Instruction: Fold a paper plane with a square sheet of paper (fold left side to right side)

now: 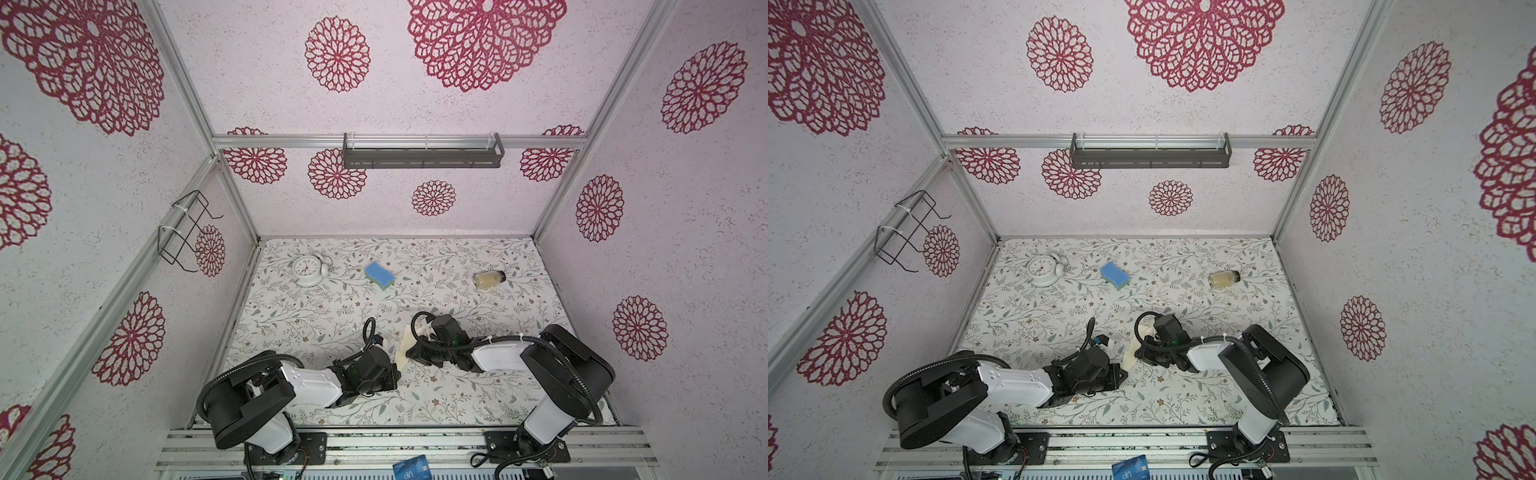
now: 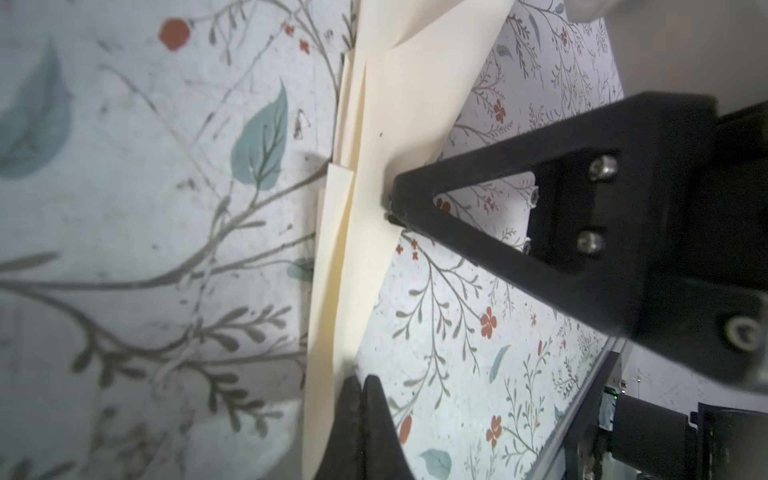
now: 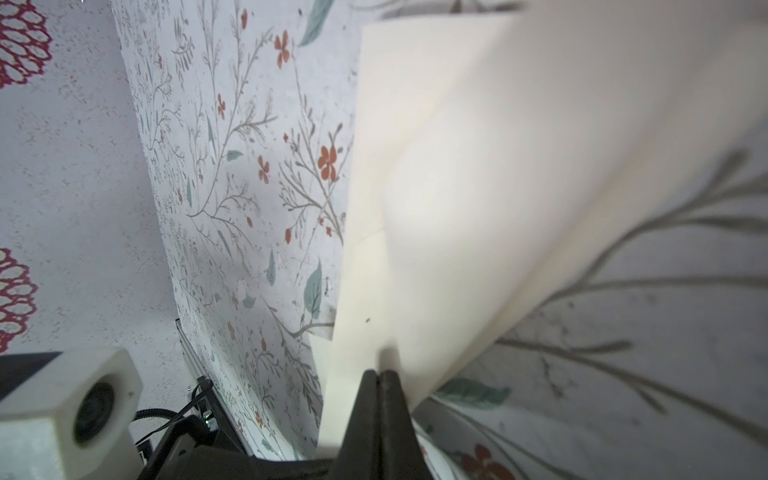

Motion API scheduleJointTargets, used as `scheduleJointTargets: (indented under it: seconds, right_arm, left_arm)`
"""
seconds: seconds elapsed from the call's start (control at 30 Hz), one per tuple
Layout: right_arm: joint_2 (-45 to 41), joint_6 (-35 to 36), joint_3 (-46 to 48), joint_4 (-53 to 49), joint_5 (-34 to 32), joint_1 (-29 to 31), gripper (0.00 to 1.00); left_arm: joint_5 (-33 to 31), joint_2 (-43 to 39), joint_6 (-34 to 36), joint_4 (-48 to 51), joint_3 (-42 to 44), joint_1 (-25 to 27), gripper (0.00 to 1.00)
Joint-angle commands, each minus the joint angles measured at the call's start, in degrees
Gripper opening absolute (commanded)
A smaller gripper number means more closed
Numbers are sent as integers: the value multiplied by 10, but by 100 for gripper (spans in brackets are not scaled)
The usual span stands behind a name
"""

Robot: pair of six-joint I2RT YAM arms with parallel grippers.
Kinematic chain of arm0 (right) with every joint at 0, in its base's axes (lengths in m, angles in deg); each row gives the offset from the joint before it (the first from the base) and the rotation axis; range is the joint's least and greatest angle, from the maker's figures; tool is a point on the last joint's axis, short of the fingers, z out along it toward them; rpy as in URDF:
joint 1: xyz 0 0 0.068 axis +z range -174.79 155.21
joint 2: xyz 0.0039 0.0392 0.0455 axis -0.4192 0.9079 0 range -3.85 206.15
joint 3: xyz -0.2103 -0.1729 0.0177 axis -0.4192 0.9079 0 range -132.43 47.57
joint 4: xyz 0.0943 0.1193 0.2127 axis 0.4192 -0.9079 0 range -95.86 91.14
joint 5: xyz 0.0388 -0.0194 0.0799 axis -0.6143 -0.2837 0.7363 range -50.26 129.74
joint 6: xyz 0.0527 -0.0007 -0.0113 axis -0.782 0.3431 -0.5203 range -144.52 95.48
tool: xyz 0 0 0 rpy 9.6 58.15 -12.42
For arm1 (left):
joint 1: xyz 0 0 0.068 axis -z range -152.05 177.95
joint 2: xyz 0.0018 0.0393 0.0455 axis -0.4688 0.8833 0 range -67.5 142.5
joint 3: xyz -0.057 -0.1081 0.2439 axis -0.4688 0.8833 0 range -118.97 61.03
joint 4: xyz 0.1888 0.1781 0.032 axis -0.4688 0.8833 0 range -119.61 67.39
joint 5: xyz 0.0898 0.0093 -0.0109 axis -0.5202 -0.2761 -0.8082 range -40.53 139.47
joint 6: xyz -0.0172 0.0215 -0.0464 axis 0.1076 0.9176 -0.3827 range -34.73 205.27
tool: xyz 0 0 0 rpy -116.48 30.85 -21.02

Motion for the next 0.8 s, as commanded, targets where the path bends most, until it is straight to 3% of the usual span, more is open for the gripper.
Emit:
scheduleJointTargets:
  seconds: [0.0, 0.4, 0.57, 0.77]
  right_arm:
    - [16, -6, 15, -46, -24, 3, 0]
    - [15, -26, 24, -28, -30, 3, 0]
    - [20, -31, 30, -20, -32, 3, 0]
    - [22, -29, 34, -22, -37, 3, 0]
  left_arm:
    - [1, 4, -47, 88, 43, 9, 0]
    - [-66, -149, -54, 149, 20, 9, 0]
    - [-91, -129, -66, 140, -30, 6, 0]
    - [-92, -42, -73, 174, -119, -13, 0]
